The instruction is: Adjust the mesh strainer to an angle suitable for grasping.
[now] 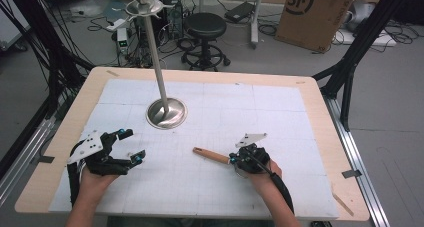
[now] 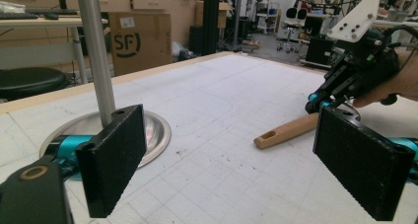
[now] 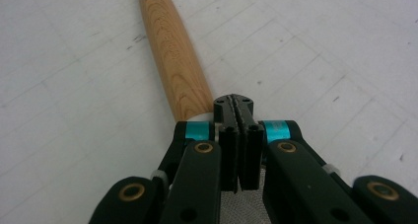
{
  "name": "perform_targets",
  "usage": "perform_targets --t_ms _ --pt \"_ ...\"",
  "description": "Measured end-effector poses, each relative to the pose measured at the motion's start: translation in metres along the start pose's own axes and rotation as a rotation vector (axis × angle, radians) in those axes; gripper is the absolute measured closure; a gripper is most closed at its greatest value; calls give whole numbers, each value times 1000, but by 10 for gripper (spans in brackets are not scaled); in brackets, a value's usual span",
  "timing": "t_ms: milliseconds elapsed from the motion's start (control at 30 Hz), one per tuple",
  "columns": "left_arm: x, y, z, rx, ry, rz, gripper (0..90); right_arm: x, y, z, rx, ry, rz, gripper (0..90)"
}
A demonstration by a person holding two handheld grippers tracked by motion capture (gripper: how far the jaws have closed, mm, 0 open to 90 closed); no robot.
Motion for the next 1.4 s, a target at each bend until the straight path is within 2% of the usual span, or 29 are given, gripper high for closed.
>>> perform_targets --t_ms 267,400,533,600,667,700,767,833,933,1100,1167,1300,1400 --pt "-1 -1 1 0 4 4 134 6 6 2 9 -17 -15 889" --pt "-2 -2 1 -1 4 4 134 11 12 -16 49 -68 -25 889" --pt "-2 -1 0 -1 0 2 135 7 24 -30 93 -78 -46 889" --pt "-1 -1 0 -4 0 3 134 -4 39 -44 138 -68 -75 889" --pt "0 -1 -1 -1 -5 0 134 -7 42 -47 143 -66 -80 888" --pt "0 0 -1 -2 -4 0 135 -16 50 -52 163 -41 -93 889" --pt "0 0 -1 -4 -2 2 134 -20 53 -53 172 -29 -93 889" --pt "1 0 -1 0 -6 -1 134 -32 58 -56 203 24 -86 889" --pt "2 0 -2 2 -9 0 134 -37 55 -55 207 53 -66 891" --pt "2 1 -2 3 -10 -3 135 -40 41 -55 159 66 -27 891" --pt "2 1 -1 3 -9 -1 135 -38 36 -55 135 62 -22 891" --pt "1 1 -1 -1 -4 0 135 -37 33 -54 131 64 -21 891" --pt "2 1 -1 1 -6 0 134 -34 33 -54 123 50 -30 842"
Point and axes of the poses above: each handheld gripper's, and its own axes: x roughly backward along the jaws, z roughly out of its underside, y roughly to its left, the point moved 7 cm from there along -x, roughly forward along the jaws, and after that the axes turned 5 degrees about y, right-handed, at the moved point
